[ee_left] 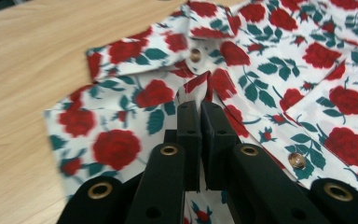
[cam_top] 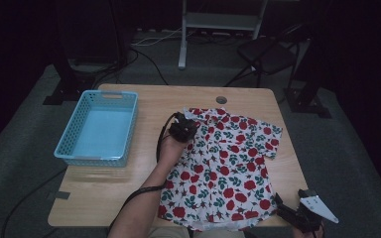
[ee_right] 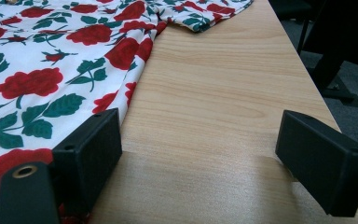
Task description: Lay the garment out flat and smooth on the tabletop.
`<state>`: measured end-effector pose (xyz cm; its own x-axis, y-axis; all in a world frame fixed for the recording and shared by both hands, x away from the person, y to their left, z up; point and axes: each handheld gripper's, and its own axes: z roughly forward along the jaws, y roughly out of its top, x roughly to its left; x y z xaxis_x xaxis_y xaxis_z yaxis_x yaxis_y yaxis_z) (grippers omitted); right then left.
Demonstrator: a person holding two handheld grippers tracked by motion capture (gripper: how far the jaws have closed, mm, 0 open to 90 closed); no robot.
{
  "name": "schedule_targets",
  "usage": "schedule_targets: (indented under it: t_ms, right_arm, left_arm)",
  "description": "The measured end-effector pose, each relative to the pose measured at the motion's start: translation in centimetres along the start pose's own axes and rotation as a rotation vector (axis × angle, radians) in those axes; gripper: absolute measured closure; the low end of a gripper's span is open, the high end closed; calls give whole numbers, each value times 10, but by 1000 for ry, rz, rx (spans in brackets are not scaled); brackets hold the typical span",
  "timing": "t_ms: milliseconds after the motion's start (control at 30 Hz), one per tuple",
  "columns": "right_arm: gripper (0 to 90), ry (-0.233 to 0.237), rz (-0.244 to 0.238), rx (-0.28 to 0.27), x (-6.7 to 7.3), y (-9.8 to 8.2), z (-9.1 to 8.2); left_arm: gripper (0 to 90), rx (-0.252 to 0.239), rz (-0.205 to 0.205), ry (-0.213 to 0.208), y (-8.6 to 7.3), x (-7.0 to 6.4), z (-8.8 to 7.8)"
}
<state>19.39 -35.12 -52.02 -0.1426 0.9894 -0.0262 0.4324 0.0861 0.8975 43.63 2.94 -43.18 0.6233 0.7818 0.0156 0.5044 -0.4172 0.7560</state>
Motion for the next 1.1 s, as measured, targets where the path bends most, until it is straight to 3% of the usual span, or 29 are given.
schedule_targets:
  t_ms: [267, 567, 833, 933, 1000, 1100]
  right_arm:
    - [138, 0, 1, 0, 0, 0, 0]
    - [138, -3, 2, 0, 0, 0, 1]
    - [138, -6, 2, 0, 0, 0, 1]
    - [138, -7, 3, -1, 1, 0, 1]
    - [138, -6, 3, -1, 0, 0, 1]
    - [138, -5, 3, -1, 0, 0, 1]
  left_arm:
    - [876, -55, -84, 50, -1, 34, -34]
    - [873, -94, -183, 153, -11, 73, -69]
    - [870, -25, -266, 266, -28, 96, -75]
    - [868, 14, -297, 286, -34, 99, -74]
    - [829, 21, -314, 306, -35, 99, -74]
    - [629, 21, -349, 314, -34, 100, -76]
